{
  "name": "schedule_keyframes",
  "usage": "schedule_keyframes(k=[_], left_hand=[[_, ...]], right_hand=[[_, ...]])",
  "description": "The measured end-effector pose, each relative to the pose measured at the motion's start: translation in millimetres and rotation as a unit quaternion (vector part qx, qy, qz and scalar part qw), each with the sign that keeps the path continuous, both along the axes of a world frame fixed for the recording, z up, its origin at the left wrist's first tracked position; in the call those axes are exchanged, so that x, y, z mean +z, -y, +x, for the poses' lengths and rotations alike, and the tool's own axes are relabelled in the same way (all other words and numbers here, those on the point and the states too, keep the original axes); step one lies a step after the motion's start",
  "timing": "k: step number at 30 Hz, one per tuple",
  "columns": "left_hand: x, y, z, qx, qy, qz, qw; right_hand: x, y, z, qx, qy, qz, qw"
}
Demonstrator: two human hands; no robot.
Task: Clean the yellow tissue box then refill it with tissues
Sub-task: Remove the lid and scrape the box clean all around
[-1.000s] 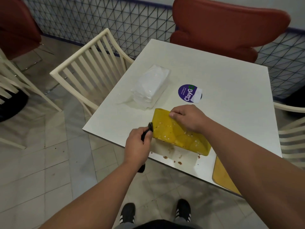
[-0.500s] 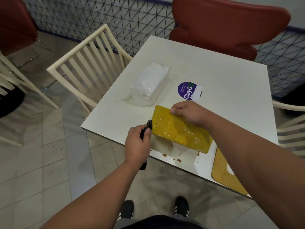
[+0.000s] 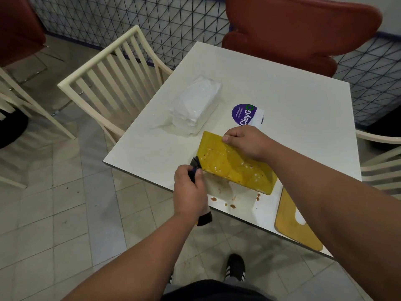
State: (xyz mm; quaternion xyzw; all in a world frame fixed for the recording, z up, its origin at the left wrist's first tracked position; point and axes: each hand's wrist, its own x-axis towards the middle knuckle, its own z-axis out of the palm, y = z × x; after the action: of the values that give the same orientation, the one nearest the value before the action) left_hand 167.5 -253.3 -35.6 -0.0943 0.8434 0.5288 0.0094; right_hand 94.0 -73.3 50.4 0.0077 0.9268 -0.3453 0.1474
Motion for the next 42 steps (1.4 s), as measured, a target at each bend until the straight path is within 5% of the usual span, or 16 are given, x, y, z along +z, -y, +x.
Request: schedule_keyframes(k=[7, 32, 42], left_hand=[[3, -3, -1, 0.036, 0.001, -0.011, 0.999], [16, 16, -8, -0.105, -0.118, -0.196, 0.968], [39, 0, -36, -0.107, -0.112, -0.191, 0.969]], right_hand=[[1, 0, 1, 0.003, 0.005, -0.006, 1.0], [1, 5, 6, 0.01, 0.015, -0.023, 1.0], [8, 0, 3, -0.007, 0.004, -0.023, 1.0]])
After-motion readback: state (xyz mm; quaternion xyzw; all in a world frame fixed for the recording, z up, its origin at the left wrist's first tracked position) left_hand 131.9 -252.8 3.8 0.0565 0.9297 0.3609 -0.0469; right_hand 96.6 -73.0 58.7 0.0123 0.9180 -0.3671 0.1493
